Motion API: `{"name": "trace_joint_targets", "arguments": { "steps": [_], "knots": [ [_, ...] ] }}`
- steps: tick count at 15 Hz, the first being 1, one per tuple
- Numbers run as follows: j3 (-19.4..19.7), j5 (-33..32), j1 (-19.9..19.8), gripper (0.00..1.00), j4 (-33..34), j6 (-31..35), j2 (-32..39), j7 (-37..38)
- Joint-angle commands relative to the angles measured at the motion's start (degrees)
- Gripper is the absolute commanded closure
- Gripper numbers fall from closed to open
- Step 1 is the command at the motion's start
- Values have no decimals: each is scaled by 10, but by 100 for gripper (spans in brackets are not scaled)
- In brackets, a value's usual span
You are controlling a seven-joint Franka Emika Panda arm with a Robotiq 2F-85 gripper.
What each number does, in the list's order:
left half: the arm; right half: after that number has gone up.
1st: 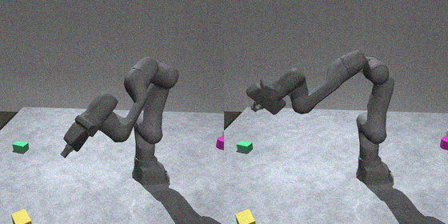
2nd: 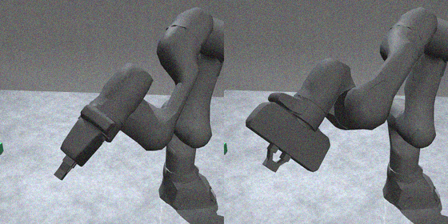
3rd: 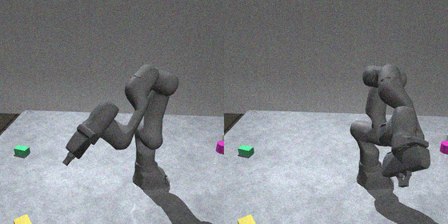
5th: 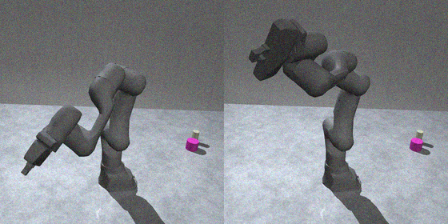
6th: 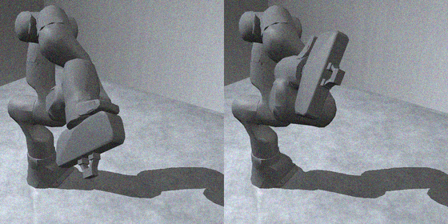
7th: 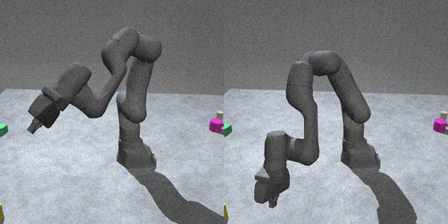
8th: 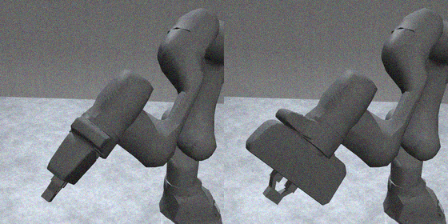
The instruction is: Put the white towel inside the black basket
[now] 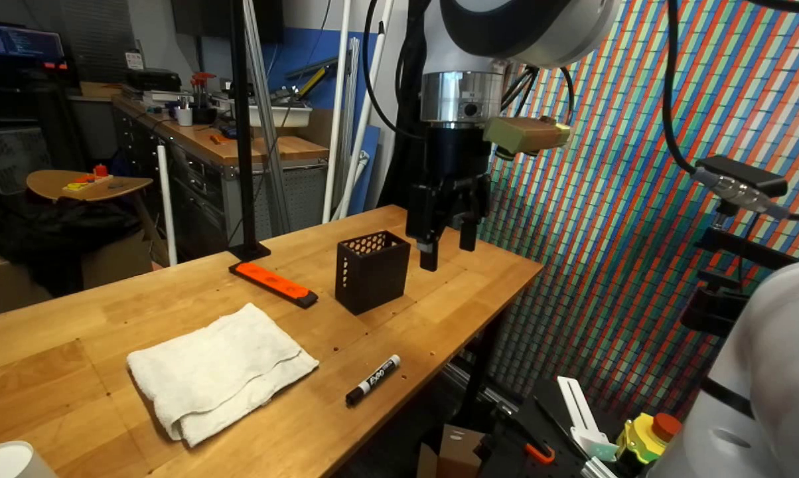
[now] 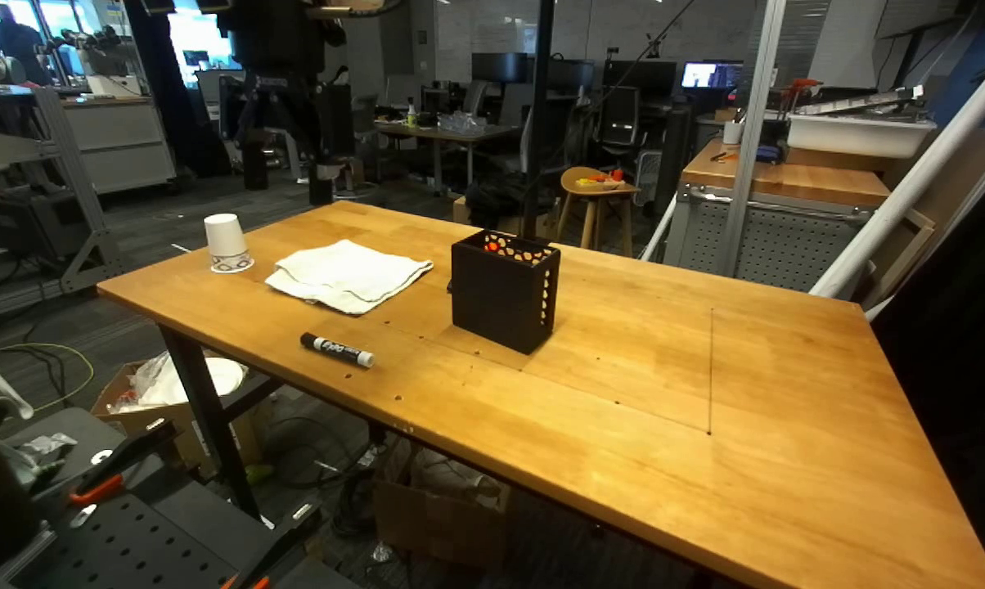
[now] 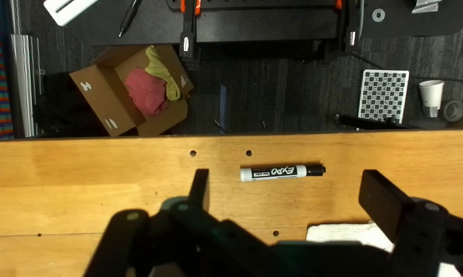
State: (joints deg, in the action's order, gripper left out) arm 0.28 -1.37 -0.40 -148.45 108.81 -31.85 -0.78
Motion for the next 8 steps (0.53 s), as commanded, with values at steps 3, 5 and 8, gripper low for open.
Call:
{"name": "trace_joint_targets", "arguments": {
  "steps": [3,5,8],
  "knots": [
    [-12,-1,12,0,19,7,19,-2],
    [-21,-4,20,0,31,17,32,-4],
    [-34,-6,36,0,60,35,59,-12]
  ]
}}
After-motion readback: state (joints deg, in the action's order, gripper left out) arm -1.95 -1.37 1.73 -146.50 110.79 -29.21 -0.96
